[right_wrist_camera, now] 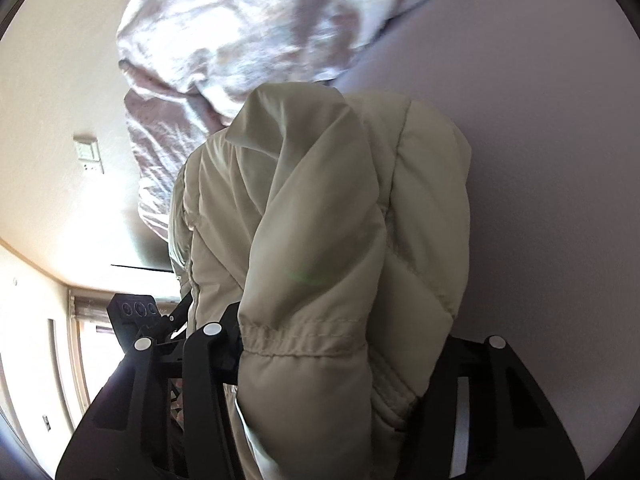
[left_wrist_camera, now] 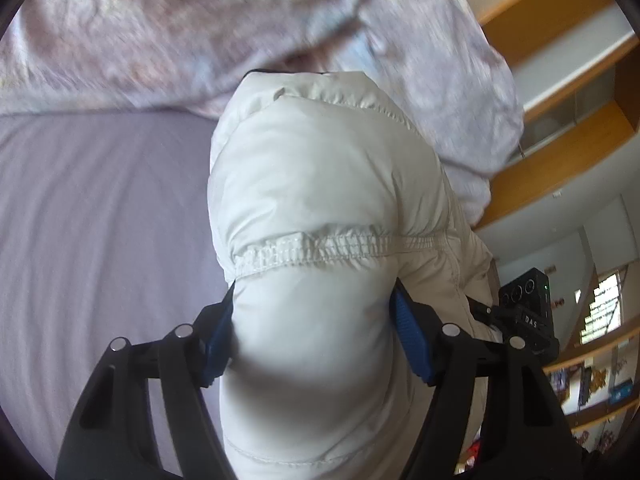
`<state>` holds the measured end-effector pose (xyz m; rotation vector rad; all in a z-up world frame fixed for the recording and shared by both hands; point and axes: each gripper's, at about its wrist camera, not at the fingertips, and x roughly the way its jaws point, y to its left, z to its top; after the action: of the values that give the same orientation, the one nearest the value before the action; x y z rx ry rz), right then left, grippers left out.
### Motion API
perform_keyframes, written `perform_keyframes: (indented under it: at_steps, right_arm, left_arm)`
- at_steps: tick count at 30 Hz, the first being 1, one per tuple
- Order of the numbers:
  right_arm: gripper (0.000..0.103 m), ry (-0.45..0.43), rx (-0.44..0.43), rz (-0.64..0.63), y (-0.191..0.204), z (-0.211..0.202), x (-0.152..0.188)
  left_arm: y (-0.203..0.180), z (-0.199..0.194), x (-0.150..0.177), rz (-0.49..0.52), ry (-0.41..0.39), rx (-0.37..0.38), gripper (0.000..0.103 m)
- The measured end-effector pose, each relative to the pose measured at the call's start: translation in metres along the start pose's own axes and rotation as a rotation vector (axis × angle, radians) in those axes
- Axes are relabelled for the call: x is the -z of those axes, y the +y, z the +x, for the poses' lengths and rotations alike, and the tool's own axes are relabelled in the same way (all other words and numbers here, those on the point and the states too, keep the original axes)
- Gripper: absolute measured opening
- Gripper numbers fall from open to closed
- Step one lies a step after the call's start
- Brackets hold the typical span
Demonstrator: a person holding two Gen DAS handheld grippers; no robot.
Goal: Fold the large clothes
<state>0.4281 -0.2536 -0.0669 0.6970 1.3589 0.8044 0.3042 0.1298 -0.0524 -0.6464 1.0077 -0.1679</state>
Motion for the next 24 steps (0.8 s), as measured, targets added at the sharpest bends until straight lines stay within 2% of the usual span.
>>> perform_keyframes:
  at_steps: [10, 15, 24]
  right_arm:
    - [0.051, 0.056, 0.003, -0.047, 0.041, 0.063, -0.01]
    - [0.051, 0.069, 0.017, -0.071, 0.044, 0.073, -0.009]
    - [0.051, 0.07, 0.061, -0.069, 0.037, 0.068, 0.0]
  left_arm:
    - [0.048, -0.03, -0.042, -0.045, -0.071, -0.081, 0.069]
    - [0.059, -0.033, -0.054, -0.049, -0.09, -0.109, 0.069]
    - [0.078, -0.023, -0.052, -0.073, -0.094, -0.141, 0.071]
